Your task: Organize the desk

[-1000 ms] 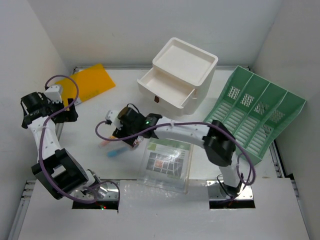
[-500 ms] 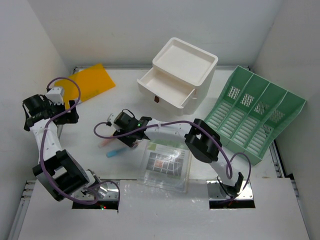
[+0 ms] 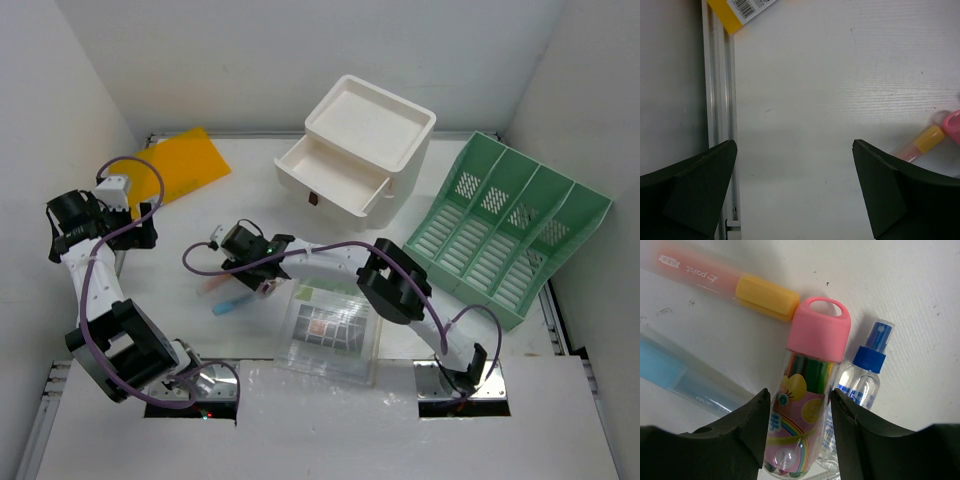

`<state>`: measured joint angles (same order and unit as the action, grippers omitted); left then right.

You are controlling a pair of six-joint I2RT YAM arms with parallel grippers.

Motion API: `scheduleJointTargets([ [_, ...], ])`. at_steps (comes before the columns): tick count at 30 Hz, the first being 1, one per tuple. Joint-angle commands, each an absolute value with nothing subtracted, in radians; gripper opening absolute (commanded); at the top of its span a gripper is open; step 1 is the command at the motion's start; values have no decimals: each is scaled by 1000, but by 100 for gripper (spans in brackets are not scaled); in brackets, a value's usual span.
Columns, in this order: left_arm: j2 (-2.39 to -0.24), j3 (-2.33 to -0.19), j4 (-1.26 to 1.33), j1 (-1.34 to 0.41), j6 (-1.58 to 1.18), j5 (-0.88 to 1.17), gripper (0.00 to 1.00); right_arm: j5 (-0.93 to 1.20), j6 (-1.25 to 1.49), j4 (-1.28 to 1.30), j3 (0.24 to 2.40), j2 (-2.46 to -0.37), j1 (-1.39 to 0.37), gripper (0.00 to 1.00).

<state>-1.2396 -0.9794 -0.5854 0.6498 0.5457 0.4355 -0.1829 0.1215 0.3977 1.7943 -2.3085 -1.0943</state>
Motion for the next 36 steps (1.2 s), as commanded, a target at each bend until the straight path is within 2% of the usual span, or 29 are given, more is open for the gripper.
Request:
scheduleJointTargets([
  [1, -1213, -969, -543, 655, 568, 462, 100, -201, 135, 411, 1835, -2336, -1092, 48],
  [19, -1213, -976, -546, 657, 574, 477, 100, -187, 126, 488, 1868, -2384, -1089, 52],
  [23, -1212, -974, -546, 655, 578, 474, 100, -202, 132, 460, 1856, -2369, -1089, 34],
  [24, -1213, -973, -546, 655, 580, 472, 100, -207, 133, 457, 1856, -2362, -1091, 27],
  [26, -1213, -969, -545, 657, 584, 469, 100, -213, 132, 446, 1856, -2355, -1089, 19],
  [27, -1213, -966, -542, 657, 586, 468, 100, -213, 132, 442, 1859, -2347, -1089, 11],
  [30, -1218, -951, -537, 653, 613, 500, 100, -184, 117, 420, 1877, -2326, -1089, 0],
  [34, -1252, -936, -563, 653, 673, 548, 100, -115, 29, 312, 1856, -2188, -1080, 0],
  [36, -1264, -931, -571, 653, 704, 558, 100, 14, -35, 260, 1821, -2114, -1062, 0],
])
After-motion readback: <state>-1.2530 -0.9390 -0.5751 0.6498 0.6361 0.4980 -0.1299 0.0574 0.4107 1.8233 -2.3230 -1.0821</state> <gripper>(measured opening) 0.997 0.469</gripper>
